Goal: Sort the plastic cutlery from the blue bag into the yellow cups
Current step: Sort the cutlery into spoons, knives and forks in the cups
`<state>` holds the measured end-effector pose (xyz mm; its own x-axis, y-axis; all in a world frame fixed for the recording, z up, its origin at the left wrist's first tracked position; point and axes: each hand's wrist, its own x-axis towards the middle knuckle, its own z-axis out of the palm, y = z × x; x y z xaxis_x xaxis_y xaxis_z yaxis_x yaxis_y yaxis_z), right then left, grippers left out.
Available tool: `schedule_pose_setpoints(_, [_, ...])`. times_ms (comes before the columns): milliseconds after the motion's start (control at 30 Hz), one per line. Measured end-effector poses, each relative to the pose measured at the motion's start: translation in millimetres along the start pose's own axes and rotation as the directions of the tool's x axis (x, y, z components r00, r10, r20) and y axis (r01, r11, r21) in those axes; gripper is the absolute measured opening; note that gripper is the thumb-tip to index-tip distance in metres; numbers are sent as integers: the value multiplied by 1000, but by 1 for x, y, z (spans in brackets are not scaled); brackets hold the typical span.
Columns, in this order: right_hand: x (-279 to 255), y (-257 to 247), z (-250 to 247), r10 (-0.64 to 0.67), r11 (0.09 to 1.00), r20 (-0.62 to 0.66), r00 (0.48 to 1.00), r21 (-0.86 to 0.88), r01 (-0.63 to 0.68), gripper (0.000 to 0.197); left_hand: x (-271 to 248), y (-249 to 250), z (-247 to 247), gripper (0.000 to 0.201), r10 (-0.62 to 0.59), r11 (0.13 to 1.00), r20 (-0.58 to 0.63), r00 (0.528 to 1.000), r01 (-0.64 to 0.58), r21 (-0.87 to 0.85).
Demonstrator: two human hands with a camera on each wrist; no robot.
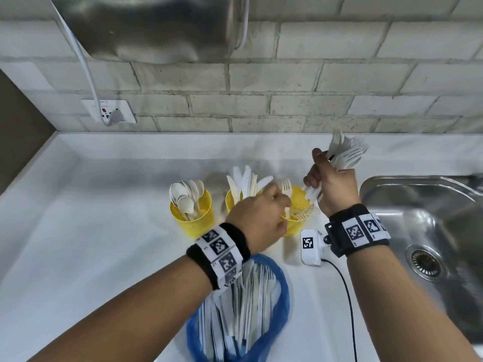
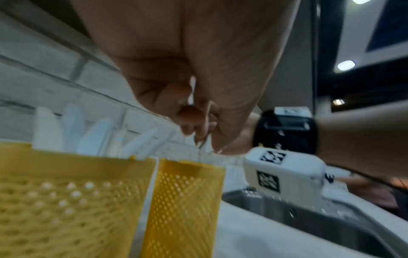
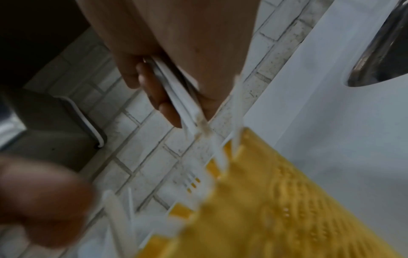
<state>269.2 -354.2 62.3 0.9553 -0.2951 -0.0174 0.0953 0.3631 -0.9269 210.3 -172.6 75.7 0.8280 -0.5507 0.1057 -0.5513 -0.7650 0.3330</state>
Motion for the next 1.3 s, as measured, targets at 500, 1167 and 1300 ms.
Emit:
schedule_pose_setpoints(500, [-12, 25, -21, -16, 953, 199, 980, -293, 75, 33, 16, -19, 61, 17, 64, 994, 189, 980, -79, 71])
schedule_pose_setpoints(1167, [-22, 20, -7, -126, 900, 144, 982, -400, 174, 39, 11, -13, 54, 22, 89, 995, 147, 985, -94, 27])
schedule_pose_setpoints(1300, [-26, 29, -18, -123, 790, 182, 976, -577, 207, 30, 11, -14, 53, 20, 70, 997, 120, 990, -72, 8])
